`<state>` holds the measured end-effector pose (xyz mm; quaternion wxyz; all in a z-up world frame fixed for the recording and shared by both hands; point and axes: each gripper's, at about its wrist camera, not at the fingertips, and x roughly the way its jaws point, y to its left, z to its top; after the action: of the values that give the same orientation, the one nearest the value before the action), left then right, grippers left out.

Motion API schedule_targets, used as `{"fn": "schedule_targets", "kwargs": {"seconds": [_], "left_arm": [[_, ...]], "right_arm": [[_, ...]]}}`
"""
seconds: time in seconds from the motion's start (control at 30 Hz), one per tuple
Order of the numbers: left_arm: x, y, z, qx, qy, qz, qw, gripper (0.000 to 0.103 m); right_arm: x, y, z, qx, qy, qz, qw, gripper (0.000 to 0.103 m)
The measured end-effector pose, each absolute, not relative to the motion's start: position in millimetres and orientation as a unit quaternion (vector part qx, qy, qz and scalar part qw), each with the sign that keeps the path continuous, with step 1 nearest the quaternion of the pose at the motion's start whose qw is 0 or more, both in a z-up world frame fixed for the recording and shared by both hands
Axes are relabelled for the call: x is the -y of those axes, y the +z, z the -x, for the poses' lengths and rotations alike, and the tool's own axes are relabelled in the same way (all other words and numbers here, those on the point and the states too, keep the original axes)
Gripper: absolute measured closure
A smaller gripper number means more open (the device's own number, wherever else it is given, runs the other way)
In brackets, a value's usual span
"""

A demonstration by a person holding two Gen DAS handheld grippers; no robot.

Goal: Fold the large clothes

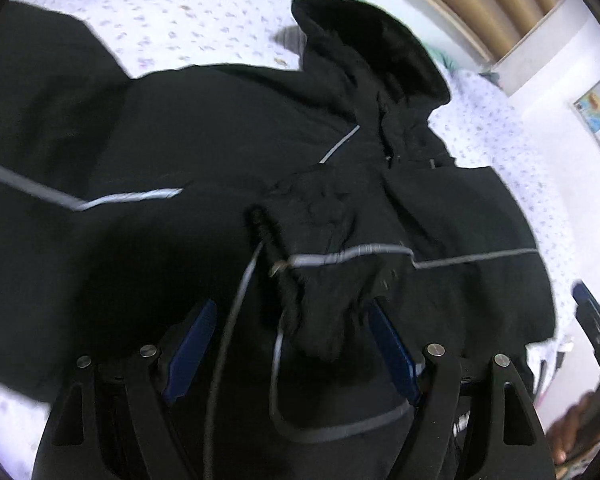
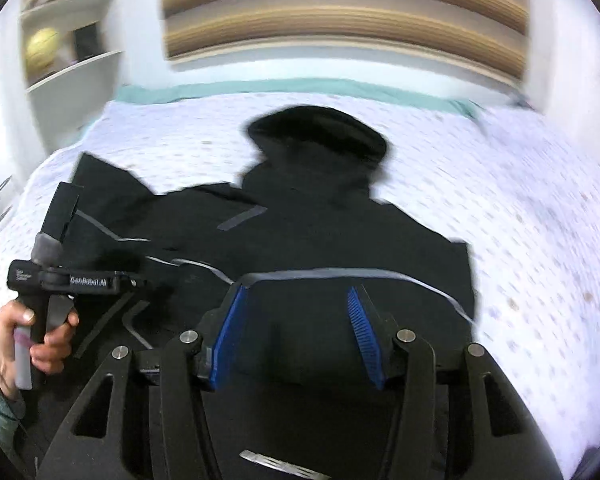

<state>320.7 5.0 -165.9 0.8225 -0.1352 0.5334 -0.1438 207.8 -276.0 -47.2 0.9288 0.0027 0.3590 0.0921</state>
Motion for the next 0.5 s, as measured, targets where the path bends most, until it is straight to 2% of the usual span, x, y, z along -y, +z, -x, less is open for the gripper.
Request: {"fn": "schedule_targets", "kwargs": {"seconds": [0.03, 0.07, 0.13, 0.33, 0.4, 0.5], "left_arm": [[1.8, -166.4, -324.1, -0.529, -0.129, 0.118, 0.830, 0.043], [6.1, -165.2, -325.9, -0.522, -0.121, 0.100, 0.838, 0.061], [7.0, -154.7, -326.1, -0.504, -0.124, 0.087, 0.851, 0.078], [-55.0, -97.5, -314.9, -0.421, -0.142, 0.144, 0.884, 0.081], [-77.1, -101.4, -317.1, -0.437, -0.140, 0.149, 0.876, 0.081], [-95.2, -139.3, -325.8, -0.504, -0.105, 0.130, 0.847, 0.080]], "right_arm": [[286.3, -52.5, -210.2, -0.364, 0.081, -0.006, 0.928, 0.048], [297.7, -57.8, -211.0, -0.371, 0.064, -0.011, 0.926, 0.048], [317.1, -65.9, -214.0, -0.382, 0.040, -0.021, 0.923, 0.048], [346.0, -92.8, -243.7, -0.423, 0.003, -0.049, 0.905, 0.047], [344.0, -108.5, -254.4, -0.445, 0.013, -0.057, 0.894, 0.047], [318.4, -140.7, -272.0, -0.475, 0.028, -0.035, 0.879, 0.047]]}}
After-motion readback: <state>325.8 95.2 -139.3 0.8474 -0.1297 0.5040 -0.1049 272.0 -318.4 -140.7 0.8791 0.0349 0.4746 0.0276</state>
